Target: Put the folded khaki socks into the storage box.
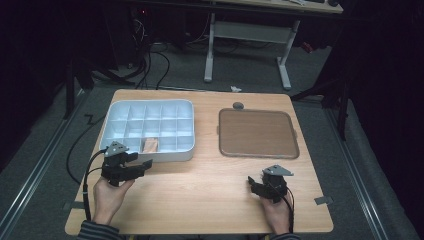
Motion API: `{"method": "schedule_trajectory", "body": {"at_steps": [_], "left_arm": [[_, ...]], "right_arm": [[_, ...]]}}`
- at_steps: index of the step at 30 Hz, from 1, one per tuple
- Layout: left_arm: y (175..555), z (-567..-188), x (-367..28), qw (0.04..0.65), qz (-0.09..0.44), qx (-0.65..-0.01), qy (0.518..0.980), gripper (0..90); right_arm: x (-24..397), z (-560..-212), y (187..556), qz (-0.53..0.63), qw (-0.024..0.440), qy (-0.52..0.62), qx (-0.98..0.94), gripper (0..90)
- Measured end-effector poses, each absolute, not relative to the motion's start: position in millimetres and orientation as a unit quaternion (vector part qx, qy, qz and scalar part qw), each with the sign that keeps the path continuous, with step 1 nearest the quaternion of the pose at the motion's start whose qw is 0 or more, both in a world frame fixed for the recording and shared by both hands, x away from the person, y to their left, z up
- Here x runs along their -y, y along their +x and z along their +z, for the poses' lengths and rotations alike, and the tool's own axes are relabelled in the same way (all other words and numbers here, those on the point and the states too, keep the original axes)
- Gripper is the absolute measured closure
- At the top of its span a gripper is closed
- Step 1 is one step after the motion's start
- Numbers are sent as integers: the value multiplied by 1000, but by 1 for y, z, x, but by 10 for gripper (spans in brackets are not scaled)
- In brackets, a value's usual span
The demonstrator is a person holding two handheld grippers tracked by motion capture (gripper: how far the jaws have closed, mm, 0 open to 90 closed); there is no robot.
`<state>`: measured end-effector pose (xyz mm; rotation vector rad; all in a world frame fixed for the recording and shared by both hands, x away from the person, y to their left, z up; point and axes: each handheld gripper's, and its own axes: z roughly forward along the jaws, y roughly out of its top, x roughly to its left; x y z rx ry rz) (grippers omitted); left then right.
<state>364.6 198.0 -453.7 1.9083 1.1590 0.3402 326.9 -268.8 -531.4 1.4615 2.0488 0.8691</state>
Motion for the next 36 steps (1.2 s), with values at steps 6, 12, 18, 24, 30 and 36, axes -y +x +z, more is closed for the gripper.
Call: {"method": "schedule_trajectory", "body": {"at_steps": [6,12,18,24,30,36], "left_arm": [[361,-456,-196,430,133,-463,764,348],[359,-459,-194,430,130,-462,764,345],[355,-461,-192,434,128,-461,763,343],[354,-463,-190,435,116,-459,765,345],[354,-468,-187,437,100,-455,769,345],[353,-470,-185,437,97,-453,771,342]], "right_arm": [[269,-531,327,317,237,533,-748,342],[269,-531,327,317,238,533,-748,342],[269,-531,327,317,237,533,-748,342],[269,-531,327,317,238,533,-748,342],[269,-531,327,317,237,533,-748,341],[269,-531,327,317,237,533,-748,341]]}}
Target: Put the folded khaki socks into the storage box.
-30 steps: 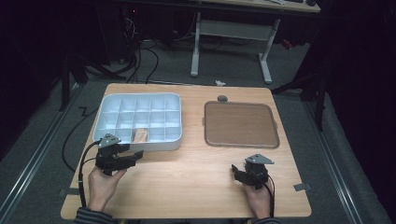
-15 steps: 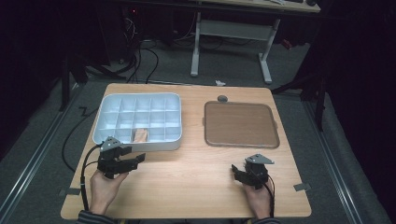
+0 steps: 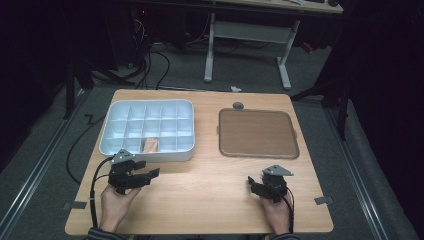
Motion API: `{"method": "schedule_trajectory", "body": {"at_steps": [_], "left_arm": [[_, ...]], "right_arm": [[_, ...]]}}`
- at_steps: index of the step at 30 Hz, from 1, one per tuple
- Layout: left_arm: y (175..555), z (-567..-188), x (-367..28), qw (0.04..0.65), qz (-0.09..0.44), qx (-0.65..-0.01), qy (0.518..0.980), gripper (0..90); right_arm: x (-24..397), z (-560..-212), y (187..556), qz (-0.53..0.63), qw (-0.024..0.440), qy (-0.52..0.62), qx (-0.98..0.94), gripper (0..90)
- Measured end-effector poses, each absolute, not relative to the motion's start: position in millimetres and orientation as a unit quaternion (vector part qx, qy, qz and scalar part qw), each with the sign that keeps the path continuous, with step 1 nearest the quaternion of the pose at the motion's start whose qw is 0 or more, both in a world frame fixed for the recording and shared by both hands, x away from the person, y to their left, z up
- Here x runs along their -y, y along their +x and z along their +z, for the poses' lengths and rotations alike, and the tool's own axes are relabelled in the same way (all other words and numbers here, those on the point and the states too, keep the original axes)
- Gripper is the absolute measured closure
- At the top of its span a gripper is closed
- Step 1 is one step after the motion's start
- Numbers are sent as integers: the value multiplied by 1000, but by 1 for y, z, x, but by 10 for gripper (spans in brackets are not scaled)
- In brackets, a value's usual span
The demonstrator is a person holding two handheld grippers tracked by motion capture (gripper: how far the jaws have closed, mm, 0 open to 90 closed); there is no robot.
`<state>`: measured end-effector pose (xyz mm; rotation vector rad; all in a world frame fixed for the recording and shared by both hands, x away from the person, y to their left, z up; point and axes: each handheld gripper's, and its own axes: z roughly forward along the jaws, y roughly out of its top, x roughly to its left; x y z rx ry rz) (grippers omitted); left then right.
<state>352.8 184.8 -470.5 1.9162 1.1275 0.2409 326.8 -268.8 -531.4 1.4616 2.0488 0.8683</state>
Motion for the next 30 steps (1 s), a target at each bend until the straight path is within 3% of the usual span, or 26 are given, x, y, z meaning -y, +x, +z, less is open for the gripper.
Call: {"method": "schedule_trajectory", "body": {"at_steps": [30], "left_arm": [[351,-492,-171,437,80,-452,773,330]], "right_arm": [[269,-531,327,317,237,533,-748,340]]}}
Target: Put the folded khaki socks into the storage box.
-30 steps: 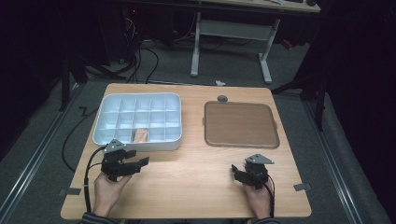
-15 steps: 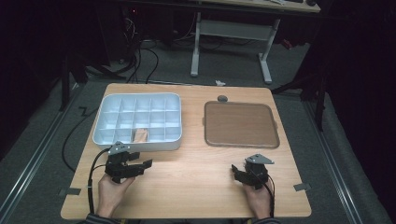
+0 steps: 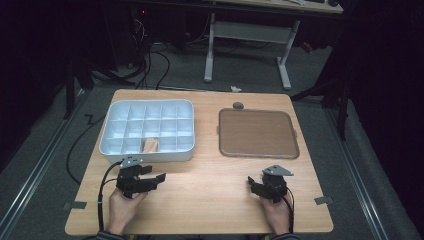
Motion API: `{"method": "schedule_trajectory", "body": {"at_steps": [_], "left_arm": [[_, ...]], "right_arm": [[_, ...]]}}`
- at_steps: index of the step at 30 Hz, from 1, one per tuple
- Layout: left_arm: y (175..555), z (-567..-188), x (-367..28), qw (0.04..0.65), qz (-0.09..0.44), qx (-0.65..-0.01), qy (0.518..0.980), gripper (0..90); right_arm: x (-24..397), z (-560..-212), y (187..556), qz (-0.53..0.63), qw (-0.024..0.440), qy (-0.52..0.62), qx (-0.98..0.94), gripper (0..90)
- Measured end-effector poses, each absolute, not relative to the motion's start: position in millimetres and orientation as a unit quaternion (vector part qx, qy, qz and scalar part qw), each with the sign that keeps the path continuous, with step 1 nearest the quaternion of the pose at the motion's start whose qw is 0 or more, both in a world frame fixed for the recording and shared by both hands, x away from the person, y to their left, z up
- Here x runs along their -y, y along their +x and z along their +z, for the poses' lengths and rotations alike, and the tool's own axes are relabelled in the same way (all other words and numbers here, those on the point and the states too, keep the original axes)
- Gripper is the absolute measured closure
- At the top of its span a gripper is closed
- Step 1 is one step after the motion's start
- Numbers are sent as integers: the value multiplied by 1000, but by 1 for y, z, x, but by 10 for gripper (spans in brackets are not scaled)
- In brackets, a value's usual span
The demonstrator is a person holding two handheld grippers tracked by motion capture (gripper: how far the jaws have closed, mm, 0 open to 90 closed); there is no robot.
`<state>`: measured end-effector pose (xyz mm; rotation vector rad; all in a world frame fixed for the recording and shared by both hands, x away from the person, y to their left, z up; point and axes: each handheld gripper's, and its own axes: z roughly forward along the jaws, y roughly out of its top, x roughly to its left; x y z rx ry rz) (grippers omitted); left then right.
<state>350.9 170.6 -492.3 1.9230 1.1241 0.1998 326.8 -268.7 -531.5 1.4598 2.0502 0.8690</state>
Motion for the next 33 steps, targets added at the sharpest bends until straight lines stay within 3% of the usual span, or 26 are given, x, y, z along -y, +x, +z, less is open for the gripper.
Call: {"method": "schedule_trajectory", "body": {"at_steps": [33], "left_arm": [[358,-521,-152,397,86,-459,791,338]], "right_arm": [[269,-531,327,317,237,532,-748,338]]}}
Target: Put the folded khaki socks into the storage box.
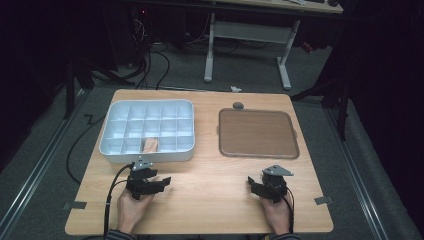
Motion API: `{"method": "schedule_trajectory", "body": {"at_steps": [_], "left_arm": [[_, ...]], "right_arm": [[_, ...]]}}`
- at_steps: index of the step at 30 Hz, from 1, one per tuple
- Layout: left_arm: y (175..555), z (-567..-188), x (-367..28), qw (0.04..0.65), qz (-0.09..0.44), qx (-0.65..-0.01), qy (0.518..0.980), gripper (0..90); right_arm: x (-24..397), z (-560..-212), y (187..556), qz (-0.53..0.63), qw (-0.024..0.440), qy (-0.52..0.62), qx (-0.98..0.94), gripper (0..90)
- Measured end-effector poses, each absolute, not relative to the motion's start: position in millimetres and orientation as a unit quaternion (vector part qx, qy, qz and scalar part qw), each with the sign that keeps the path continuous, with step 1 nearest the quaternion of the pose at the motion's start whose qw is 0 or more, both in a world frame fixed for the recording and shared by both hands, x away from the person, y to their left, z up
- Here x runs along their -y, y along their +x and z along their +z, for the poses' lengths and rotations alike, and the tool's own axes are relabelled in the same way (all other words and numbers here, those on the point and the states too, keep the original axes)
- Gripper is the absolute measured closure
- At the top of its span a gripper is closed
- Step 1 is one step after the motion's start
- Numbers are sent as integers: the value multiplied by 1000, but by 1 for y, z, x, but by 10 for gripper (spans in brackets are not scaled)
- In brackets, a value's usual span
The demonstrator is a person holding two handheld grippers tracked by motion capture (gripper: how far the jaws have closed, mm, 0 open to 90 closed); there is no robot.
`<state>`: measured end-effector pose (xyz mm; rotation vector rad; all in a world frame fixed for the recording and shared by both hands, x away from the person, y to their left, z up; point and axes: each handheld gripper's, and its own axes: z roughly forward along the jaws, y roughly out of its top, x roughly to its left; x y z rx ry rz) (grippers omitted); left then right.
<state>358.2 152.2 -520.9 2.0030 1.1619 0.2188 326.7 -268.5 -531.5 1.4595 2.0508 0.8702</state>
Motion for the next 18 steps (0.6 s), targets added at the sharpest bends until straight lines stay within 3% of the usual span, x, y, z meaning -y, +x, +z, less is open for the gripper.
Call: {"method": "schedule_trajectory", "body": {"at_steps": [18], "left_arm": [[362,-529,-144,388,107,-456,794,338]], "right_arm": [[269,-531,327,318,237,532,-748,337]]}}
